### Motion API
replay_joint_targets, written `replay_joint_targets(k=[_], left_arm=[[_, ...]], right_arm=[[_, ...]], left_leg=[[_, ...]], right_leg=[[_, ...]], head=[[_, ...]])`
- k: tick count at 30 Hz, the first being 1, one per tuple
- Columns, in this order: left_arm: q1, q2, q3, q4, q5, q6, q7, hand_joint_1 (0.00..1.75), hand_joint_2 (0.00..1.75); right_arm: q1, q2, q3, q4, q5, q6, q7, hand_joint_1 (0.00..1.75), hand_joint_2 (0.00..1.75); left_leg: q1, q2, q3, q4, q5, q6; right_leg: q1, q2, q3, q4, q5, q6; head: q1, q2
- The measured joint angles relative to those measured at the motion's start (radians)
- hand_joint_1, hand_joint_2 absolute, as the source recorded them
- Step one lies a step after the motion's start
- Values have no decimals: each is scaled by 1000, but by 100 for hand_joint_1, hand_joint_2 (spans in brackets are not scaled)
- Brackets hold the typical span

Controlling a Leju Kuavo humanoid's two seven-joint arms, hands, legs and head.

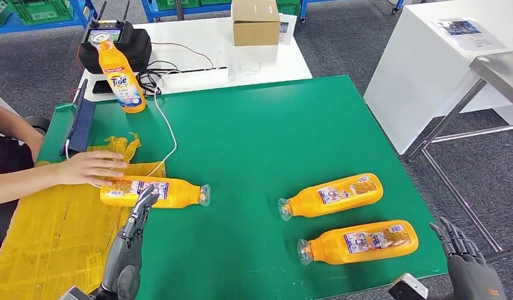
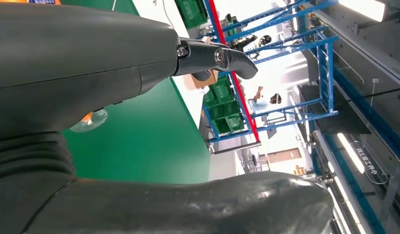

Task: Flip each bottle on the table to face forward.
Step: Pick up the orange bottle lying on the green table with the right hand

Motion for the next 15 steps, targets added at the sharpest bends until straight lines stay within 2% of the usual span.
replay_joint_targets(k=[8,15], left_arm=[[-10,0,9,2,13,-22,2,0,0],[-22,0,13,6,16,-34,11,0,0]], right_arm=[[-6,13,1,29,65,-15,1,0,175],[-8,1,70,66,68,-56,59,0,175]], left_leg=[[0,0,0,0,0,0],[0,0,0,0,0,0]], right_leg=[[0,0,0,0,0,0],[0,0,0,0,0,0]], head=[[0,0],[0,0]])
